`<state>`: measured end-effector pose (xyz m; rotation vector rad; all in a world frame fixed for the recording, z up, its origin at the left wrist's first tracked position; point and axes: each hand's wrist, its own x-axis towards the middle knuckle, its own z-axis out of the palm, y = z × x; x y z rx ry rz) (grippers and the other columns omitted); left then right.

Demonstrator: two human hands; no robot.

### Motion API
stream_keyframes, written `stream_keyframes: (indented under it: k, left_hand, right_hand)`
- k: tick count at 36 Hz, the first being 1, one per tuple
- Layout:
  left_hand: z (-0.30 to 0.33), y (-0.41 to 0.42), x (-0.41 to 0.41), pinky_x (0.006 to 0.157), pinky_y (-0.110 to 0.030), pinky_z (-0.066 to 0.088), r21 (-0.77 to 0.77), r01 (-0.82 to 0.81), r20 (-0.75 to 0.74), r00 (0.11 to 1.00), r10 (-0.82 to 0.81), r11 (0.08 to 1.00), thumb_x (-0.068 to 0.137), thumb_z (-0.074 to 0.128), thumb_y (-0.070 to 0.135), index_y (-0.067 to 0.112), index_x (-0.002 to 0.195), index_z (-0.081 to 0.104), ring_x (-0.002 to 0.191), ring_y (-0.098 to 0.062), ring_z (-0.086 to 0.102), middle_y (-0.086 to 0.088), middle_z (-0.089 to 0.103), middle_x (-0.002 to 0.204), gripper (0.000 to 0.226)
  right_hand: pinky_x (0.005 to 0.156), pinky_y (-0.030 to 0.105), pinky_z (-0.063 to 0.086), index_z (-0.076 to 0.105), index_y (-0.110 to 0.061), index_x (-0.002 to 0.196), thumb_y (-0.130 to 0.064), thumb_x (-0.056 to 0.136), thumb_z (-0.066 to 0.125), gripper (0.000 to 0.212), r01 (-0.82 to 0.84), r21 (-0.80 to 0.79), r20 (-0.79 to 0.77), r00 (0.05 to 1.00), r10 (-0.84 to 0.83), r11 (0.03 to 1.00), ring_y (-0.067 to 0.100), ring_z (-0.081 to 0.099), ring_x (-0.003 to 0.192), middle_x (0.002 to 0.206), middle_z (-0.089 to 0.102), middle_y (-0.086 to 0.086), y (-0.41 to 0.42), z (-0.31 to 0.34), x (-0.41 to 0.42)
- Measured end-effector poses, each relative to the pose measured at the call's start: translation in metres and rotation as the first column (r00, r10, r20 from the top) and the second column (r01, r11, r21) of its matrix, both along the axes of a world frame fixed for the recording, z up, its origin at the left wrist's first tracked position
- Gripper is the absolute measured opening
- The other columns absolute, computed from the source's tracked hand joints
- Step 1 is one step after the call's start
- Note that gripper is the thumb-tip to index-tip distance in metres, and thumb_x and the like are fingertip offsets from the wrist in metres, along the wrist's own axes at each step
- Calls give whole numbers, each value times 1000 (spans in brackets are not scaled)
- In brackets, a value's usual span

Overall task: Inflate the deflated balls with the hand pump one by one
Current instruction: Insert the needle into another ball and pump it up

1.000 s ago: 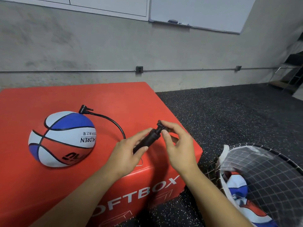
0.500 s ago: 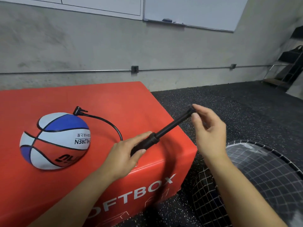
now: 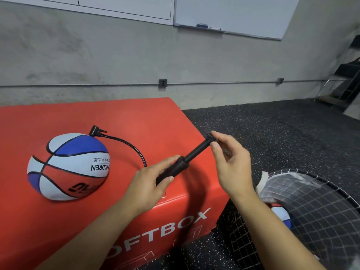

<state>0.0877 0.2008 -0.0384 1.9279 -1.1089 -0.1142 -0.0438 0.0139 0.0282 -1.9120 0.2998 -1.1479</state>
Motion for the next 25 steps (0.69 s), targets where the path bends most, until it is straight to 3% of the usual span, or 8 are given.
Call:
stream_keyframes:
  k: [2,7,20,23,25]
  left_hand:
    - [-1,1,2,102,-34,56,-21,2,-21,1000,-3,1000,98,68,16,63,145,45,101,-9,76,24,72,120,71]
    - [-2,2,4,110,-37,52,-60,-8,-37,999,6,998,97,70,13,61,146,46,123,7,62,31,69,125,73]
    - [1,1,6,111,-38,51,-71,20,-64,998,-25,997,97,69,16,57,147,48,122,5,63,27,69,128,69]
    - [2,-1,4,109,-38,52,-51,29,-31,999,-31,998,97,67,19,60,147,46,122,1,65,26,70,128,68]
    - [2,-1,2,105,-35,55,-32,23,-12,1000,-23,999,98,68,17,65,145,44,109,-7,73,28,71,123,71]
  right_hand:
    - [96,13,50,73,-11,123,0,101,63,26,-19,-12,-12,1000,19,1000,0,68,112,119,74,-9,8,-5,4]
    - [101,30,55,72,-14,126,-5,102,64,26,-67,-7,-62,996,66,998,12,69,117,123,74,-7,19,-20,16]
    - [100,39,56,72,-23,125,-9,101,66,28,-91,-11,-155,984,88,996,8,69,114,119,74,-16,25,-29,16]
    - [102,35,55,72,-22,124,-7,101,66,28,-99,21,-144,984,101,995,6,69,114,118,74,-17,22,-27,11]
    - [100,30,55,73,-20,123,-5,101,65,27,-89,57,-108,990,95,994,7,69,114,118,75,-14,17,-22,8]
